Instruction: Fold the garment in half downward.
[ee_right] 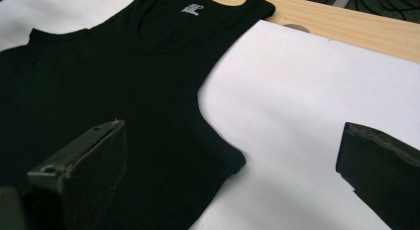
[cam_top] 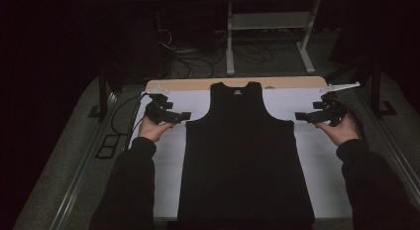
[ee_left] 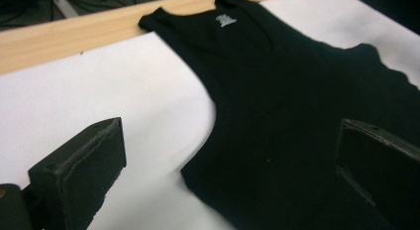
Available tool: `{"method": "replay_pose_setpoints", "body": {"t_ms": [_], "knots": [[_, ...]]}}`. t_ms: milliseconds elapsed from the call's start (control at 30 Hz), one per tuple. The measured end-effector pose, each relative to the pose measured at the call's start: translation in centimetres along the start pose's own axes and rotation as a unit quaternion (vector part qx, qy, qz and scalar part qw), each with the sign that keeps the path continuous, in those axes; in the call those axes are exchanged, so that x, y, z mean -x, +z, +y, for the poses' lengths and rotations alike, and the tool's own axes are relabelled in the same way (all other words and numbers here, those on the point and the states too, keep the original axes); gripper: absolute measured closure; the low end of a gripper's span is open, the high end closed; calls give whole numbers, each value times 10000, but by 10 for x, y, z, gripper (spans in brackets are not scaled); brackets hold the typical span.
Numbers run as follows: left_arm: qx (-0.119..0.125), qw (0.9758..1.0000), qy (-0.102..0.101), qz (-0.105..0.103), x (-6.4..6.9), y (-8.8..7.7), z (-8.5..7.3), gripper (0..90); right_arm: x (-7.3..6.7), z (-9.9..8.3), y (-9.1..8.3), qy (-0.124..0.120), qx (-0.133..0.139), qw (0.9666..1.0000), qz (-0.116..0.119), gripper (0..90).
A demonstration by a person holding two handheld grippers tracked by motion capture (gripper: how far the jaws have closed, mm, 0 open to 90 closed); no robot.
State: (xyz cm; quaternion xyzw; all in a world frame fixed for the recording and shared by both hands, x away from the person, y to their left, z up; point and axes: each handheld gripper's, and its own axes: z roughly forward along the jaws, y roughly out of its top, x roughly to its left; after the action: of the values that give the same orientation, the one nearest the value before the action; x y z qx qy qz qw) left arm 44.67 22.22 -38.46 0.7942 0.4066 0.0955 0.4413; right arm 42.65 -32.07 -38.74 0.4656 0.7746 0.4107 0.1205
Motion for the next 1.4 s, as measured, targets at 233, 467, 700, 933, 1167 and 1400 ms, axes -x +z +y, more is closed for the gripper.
{"method": "replay_pose_setpoints", "body": {"t_ms": [233, 467, 700, 933, 1167, 1400], "knots": [[-138, 9999, -73, 15, -7, 9, -5, 0, 5, -3, 7, 129, -93, 9999, 62, 0], [-221, 9997, -112, -22, -10, 17, -9, 0, 7, -6, 19, 165, -220, 9996, 57, 0], [-332, 9993, -181, -35, -16, 24, -15, 0, 9, -11, 31, 220, -389, 9990, 29, 0], [-457, 9988, -196, -26, -18, 28, -19, 0, 10, -14, 38, 259, -537, 9982, 2, 0], [-581, 9982, -157, -40, -18, 32, -21, 0, 13, -21, 43, 303, -636, 9975, -17, 0], [-636, 9979, -148, 14, -17, 37, -24, 0, 15, -27, 49, 364, -771, 9964, -1, 0]]}}
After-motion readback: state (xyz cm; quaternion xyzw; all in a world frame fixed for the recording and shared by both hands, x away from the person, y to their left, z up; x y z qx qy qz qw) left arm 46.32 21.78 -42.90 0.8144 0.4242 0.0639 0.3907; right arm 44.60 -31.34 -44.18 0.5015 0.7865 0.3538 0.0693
